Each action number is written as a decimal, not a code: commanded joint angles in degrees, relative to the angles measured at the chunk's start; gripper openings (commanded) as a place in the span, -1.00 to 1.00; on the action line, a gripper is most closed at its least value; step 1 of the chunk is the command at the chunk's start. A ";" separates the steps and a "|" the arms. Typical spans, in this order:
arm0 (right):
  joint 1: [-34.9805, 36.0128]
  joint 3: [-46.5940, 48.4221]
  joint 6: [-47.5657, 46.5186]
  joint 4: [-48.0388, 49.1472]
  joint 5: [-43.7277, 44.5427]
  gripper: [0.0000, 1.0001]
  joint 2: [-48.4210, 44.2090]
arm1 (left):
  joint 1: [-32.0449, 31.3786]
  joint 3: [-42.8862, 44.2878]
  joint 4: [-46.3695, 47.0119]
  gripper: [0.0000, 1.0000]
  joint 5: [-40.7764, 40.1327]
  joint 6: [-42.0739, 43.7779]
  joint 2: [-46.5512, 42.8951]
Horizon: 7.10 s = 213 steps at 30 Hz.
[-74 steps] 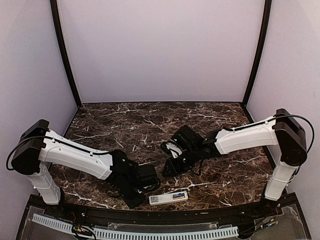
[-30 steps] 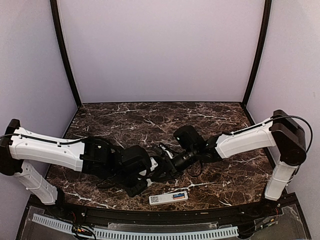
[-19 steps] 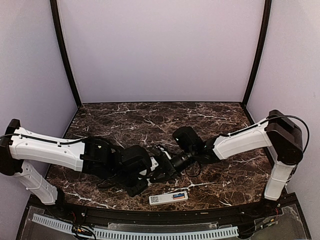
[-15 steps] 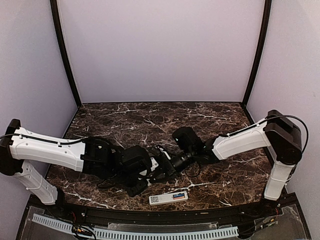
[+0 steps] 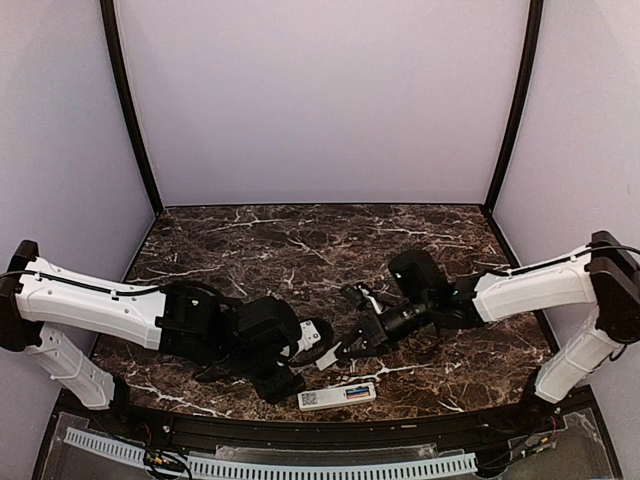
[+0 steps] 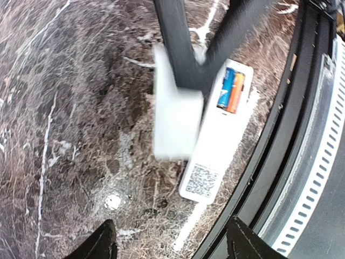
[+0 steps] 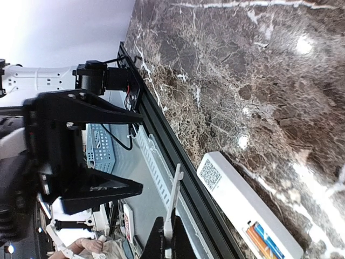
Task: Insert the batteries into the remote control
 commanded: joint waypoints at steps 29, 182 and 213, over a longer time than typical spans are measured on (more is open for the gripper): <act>-12.51 -15.46 -2.01 -16.57 10.27 -1.00 -25.80 | 1.21 -5.42 18.94 0.68 13.12 22.40 14.27; -10.79 -9.37 -8.93 -15.77 7.64 -0.58 -3.37 | 3.87 4.68 13.45 -0.57 14.11 8.68 24.91; -9.46 0.82 -13.60 -33.52 17.36 -0.42 -4.68 | 3.96 4.58 13.50 -0.52 14.64 8.75 24.90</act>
